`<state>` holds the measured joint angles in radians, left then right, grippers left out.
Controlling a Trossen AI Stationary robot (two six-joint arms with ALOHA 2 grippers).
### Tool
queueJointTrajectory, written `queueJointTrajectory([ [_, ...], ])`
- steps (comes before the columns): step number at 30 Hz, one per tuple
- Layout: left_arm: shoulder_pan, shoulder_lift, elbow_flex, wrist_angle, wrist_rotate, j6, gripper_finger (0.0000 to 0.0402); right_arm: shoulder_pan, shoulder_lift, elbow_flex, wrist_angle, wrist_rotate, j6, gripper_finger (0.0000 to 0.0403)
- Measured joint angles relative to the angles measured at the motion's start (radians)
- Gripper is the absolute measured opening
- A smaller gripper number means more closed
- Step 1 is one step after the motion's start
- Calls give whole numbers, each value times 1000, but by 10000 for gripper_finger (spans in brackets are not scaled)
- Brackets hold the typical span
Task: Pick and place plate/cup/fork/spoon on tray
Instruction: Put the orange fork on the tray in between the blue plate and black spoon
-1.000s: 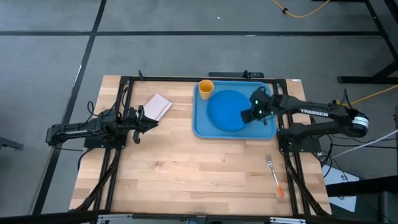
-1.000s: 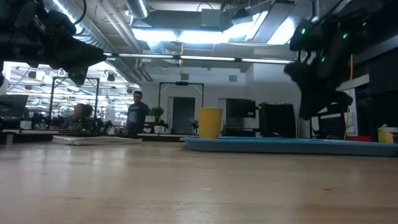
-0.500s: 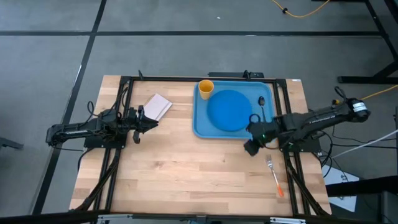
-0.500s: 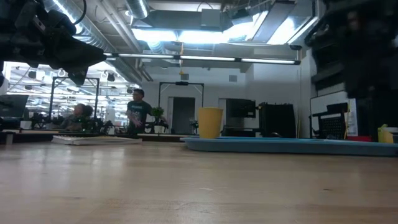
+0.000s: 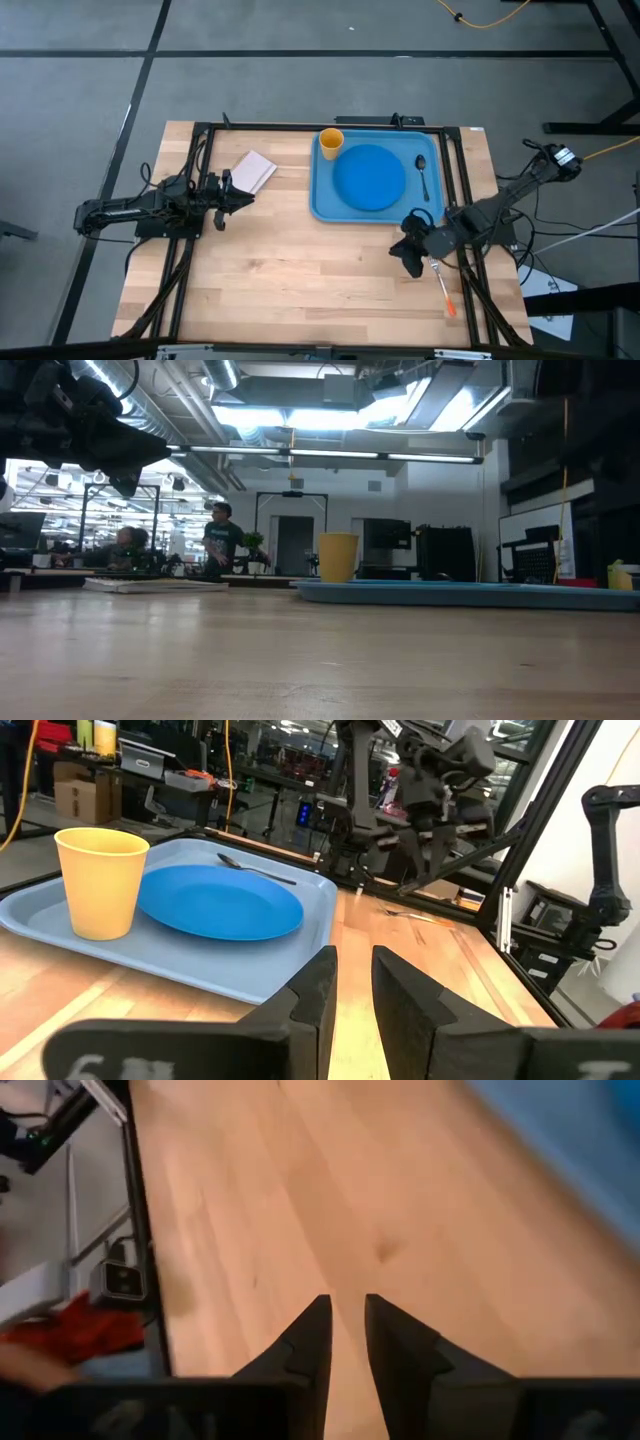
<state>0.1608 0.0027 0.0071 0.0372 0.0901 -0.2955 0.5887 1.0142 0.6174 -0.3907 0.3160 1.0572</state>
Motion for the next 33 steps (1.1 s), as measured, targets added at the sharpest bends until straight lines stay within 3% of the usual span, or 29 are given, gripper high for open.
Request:
queueJointTrajectory([
  [5, 0, 0, 0, 0, 0, 0, 59, 59, 41, 0, 51, 259, -119, 69],
  [7, 0, 0, 0, 0, 0, 0, 59, 68, 65, 0, 59, 315, -131, 69],
  [18, 0, 0, 0, 0, 0, 0, 59, 70, 255, 0, 118, 355, -146, 69],
  [23, 0, 0, 0, 0, 0, 0, 59, 70, 305, 0, 140, 263, -113, 69],
  [33, 0, 0, 0, 0, 0, 0, 59, 70, 307, 0, 141, -182, 196, 69],
])
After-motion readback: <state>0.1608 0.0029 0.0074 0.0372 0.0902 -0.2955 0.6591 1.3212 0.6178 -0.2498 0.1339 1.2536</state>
